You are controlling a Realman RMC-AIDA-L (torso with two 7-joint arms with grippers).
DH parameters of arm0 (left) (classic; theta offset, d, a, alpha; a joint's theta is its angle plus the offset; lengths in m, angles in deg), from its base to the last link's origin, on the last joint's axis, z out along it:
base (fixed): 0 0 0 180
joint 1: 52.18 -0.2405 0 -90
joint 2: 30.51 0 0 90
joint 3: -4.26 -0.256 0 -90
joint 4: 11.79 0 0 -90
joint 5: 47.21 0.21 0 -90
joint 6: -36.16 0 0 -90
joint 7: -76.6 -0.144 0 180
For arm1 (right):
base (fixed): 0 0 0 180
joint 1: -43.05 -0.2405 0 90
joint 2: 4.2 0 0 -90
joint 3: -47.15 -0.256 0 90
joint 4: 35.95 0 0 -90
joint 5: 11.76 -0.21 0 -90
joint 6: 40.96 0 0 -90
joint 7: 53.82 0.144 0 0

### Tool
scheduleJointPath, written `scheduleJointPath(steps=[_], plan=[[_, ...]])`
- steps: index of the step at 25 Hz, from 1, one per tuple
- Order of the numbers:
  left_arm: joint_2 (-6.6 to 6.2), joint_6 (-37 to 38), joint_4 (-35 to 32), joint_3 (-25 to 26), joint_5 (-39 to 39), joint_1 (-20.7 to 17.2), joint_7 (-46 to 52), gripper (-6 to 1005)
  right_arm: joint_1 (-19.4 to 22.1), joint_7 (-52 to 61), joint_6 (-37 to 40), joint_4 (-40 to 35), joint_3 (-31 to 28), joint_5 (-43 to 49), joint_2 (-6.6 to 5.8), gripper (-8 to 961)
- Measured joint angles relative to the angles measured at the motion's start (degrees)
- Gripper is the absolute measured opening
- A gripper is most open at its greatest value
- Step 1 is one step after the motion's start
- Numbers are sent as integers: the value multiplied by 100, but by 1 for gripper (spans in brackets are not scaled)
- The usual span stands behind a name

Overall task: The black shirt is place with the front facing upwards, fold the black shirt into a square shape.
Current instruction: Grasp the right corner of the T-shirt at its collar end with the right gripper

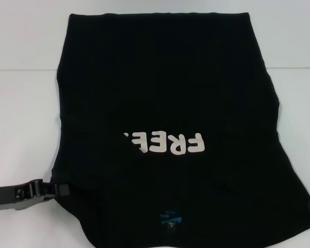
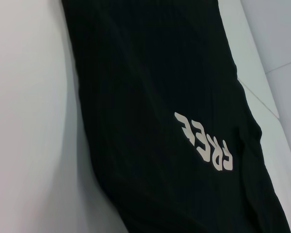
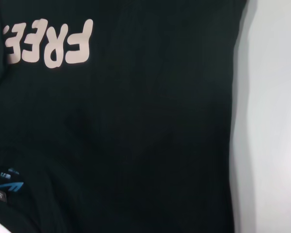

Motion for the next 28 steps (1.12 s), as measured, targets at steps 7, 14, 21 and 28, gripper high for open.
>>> scheduleJointPath(steps=[7,14,21,28], plan=[[9,-3,0,-3,3,13,0,20,-14,-57,-24,36,14,8,75,491],[9,-3,0,4,-17,22,12,20,-57,-72,-29,64,47,23,138,490],[17,-6,0,3,-22,33,18,21,-123,-92,-28,70,114,33,249,491],[18,-11,-1,4,-24,22,17,21,-177,-117,53,37,134,22,307,493]])
